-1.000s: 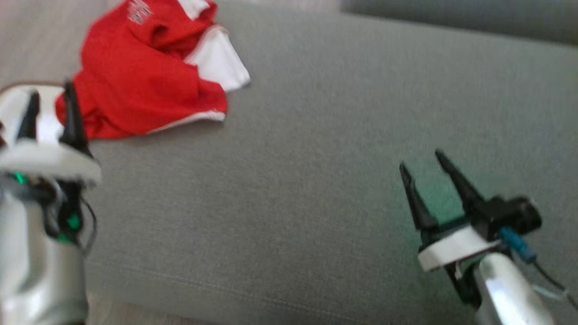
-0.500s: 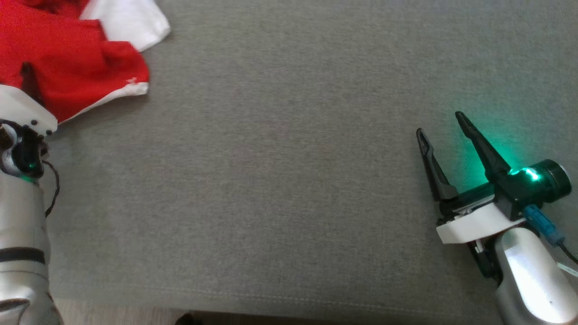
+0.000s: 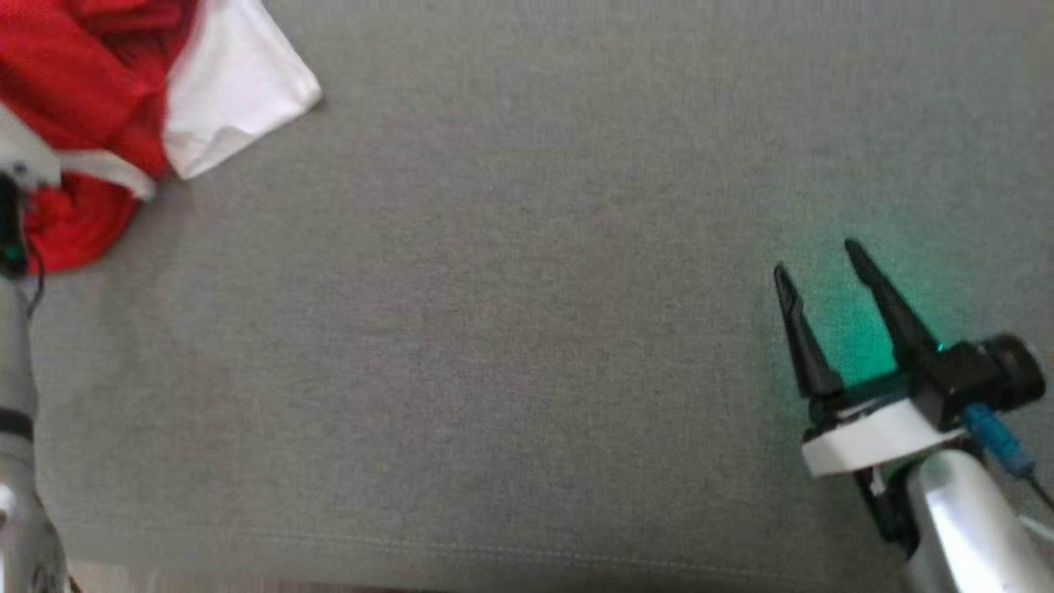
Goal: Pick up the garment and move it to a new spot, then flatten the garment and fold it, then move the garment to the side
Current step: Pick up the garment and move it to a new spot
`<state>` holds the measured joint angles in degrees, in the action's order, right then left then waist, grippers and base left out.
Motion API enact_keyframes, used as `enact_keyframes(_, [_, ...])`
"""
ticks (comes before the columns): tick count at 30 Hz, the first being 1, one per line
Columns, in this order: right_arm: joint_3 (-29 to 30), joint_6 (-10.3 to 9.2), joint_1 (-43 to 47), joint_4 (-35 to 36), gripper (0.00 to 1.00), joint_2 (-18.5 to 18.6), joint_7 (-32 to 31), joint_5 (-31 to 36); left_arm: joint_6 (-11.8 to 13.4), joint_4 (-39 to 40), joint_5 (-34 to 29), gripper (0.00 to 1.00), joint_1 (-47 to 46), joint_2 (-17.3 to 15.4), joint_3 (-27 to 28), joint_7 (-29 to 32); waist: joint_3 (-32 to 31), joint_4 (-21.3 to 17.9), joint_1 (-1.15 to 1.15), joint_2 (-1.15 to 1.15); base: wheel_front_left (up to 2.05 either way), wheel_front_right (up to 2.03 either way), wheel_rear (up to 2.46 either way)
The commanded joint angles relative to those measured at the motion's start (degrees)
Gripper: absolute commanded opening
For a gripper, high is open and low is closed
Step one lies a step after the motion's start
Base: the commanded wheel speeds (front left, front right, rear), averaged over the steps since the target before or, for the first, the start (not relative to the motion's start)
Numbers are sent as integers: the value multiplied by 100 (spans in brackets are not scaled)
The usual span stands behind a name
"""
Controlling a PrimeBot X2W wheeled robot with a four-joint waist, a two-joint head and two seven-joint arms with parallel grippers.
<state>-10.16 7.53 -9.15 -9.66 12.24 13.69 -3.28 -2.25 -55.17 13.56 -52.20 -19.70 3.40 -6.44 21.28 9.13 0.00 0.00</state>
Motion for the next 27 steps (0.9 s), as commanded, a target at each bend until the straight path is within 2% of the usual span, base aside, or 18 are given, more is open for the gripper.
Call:
enact_keyframes(1, [-83,-4,113,135,100,-38,51,-64,-32,259,-39,0,-252,-398,60,-46,-282,95,0,0,0,0,0])
enact_keyframes(5, [-88,-4,284,-19,100,-189,92,-133,-298,903,-151,0,-519,-349,-315,189,-763,138,0,0,0,0,0])
enact_keyframes(9, [-160,-4,437,-165,100,-360,118,-189,-467,1844,28,0,-450,-191,-680,790,-1309,29,0,0,0,0,0])
enact_keyframes(11, [-189,-4,488,-185,100,-425,124,-208,-501,2492,257,0,-289,-137,-855,1221,-1505,-73,0,0,0,0,0])
enact_keyframes(12, [-217,-4,514,-149,100,-474,127,-223,-516,3256,547,0,-60,-122,-1069,1723,-1626,-187,0,0,0,0,0])
enact_keyframes(15, [-259,-4,527,-59,100,-531,128,-249,-521,4493,1179,0,338,-124,-1443,2506,-1705,-410,0,0,0,0,0])
enact_keyframes(20, [-383,-4,463,38,100,-637,129,-285,-485,5998,1834,0,898,-11,-1741,3436,-1665,-917,0,0,0,0,0])
enact_keyframes(23, [-496,-4,411,83,100,-697,129,-313,-361,6357,1922,0,1134,204,-2004,3701,-1604,-1264,0,0,0,0,0])
enact_keyframes(27, [-602,-4,311,145,100,-768,130,-365,-190,6044,2017,0,1395,770,-2421,3692,-1499,-1766,0,0,0,0,0])
